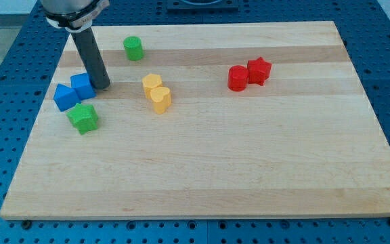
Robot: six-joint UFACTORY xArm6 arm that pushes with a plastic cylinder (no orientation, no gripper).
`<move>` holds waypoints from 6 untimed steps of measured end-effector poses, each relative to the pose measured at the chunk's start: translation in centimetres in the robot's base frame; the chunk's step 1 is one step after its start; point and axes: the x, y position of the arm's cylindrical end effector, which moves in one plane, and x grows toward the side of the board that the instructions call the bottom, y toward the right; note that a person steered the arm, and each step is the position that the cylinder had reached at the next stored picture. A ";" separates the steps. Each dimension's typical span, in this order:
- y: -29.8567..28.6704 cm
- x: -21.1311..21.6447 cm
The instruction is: Slightly move the yellow blocks towards the downward
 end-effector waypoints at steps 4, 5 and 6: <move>9.8 0.9; 10.3 4.8; 13.2 6.2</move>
